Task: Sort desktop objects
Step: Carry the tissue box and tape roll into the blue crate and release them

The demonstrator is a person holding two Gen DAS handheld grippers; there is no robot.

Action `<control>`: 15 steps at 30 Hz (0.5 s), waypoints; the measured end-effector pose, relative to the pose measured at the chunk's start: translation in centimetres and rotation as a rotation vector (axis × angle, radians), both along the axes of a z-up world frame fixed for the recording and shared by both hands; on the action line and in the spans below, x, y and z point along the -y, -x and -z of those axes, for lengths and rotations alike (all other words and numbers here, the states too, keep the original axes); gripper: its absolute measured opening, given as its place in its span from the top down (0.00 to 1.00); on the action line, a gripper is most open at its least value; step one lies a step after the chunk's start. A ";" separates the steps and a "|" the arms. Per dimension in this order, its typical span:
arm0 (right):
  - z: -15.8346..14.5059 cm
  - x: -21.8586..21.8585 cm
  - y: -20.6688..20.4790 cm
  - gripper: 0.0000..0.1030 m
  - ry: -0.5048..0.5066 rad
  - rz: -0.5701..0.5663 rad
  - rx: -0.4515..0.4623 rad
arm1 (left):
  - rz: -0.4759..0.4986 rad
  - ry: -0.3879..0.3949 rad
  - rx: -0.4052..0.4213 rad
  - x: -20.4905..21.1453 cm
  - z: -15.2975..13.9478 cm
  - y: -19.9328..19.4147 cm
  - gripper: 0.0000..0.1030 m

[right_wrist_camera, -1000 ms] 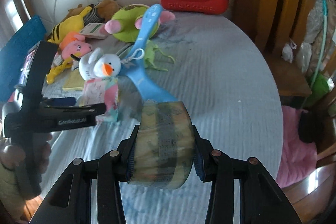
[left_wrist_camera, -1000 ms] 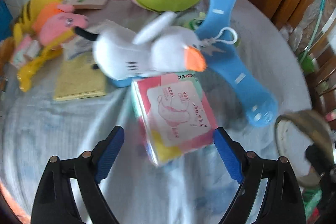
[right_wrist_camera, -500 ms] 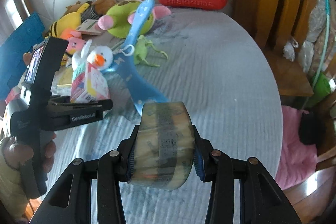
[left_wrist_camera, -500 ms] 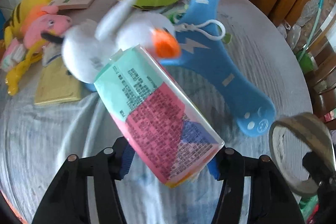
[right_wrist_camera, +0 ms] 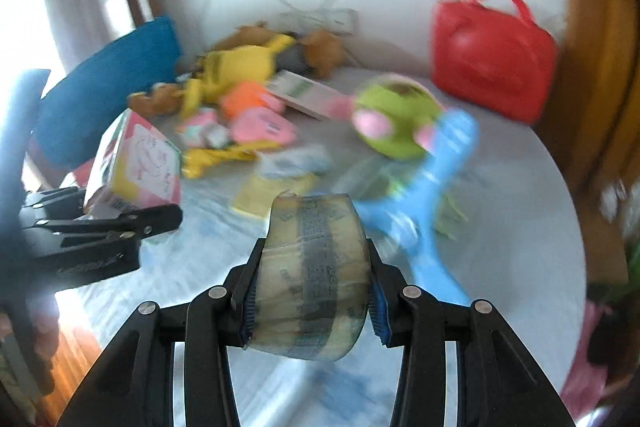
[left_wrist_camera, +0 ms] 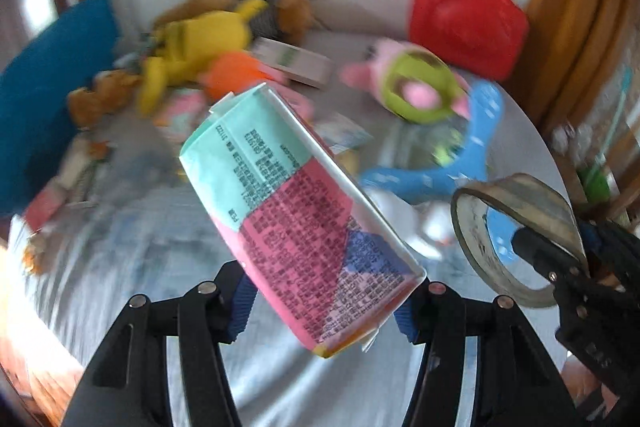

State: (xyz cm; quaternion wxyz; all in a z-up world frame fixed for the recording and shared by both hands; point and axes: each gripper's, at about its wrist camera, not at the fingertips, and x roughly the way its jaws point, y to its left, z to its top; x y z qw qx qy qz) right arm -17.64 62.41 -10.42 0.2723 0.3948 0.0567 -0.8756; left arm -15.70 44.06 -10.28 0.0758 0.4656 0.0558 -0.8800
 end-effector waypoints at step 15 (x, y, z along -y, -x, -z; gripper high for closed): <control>-6.2 22.8 -4.3 0.58 0.029 -0.246 -0.129 | -0.226 0.052 -0.116 20.2 -5.5 -10.7 0.45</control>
